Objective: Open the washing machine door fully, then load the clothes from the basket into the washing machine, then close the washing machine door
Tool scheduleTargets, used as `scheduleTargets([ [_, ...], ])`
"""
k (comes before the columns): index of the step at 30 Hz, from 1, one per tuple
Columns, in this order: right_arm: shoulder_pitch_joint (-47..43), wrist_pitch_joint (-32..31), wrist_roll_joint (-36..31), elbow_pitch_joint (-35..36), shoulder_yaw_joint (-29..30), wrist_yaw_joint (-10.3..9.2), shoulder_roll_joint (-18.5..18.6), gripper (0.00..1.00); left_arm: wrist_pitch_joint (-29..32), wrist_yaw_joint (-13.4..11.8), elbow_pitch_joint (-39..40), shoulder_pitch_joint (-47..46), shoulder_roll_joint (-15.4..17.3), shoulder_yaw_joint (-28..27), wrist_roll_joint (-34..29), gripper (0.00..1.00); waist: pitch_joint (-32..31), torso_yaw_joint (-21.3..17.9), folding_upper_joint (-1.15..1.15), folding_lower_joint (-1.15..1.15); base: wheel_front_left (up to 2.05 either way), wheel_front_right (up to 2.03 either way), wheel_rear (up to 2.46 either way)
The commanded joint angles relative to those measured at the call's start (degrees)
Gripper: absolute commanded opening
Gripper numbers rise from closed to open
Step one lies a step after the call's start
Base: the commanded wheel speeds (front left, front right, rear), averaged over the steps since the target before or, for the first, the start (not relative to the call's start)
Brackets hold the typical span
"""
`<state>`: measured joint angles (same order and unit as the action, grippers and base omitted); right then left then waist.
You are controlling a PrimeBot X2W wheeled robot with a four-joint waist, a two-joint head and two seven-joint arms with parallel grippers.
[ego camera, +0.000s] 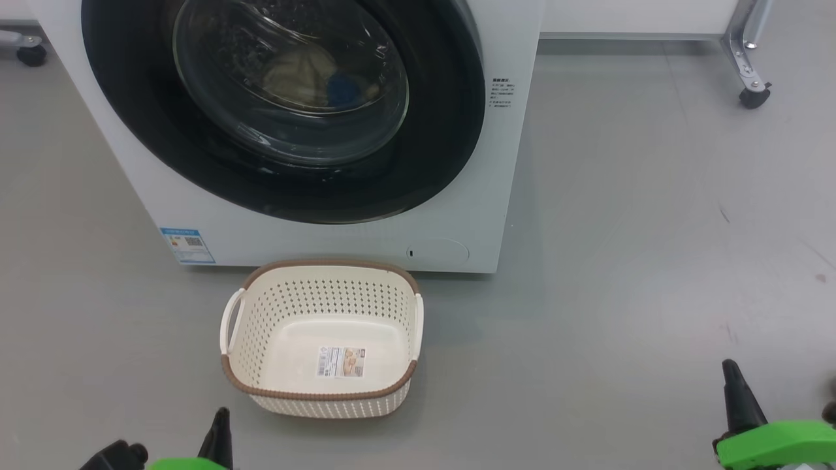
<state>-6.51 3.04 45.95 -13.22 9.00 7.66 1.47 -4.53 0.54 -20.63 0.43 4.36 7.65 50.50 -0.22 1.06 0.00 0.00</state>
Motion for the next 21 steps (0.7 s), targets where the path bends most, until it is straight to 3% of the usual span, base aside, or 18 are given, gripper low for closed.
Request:
scheduleTargets([
  [1, 3.4, -0.4, 2.1, 1.6, -0.6, -0.08, 0.7, 0.00, 0.3, 0.7, 2.1, -2.9, 0.1, -1.7, 1.8, 0.00, 0.0, 0.0, 0.00, 0.00, 0.00, 0.00, 0.00],
  [21, 6.2, -3.2, 15.6, 0.8, -1.2, -0.11, 0.9, 0.00, 3.6, 2.6, 3.5, -4.0, -0.4, -5.5, 14.0, 0.00, 0.1, -0.3, 0.00, 0.00, 0.00, 0.00, 0.00],
])
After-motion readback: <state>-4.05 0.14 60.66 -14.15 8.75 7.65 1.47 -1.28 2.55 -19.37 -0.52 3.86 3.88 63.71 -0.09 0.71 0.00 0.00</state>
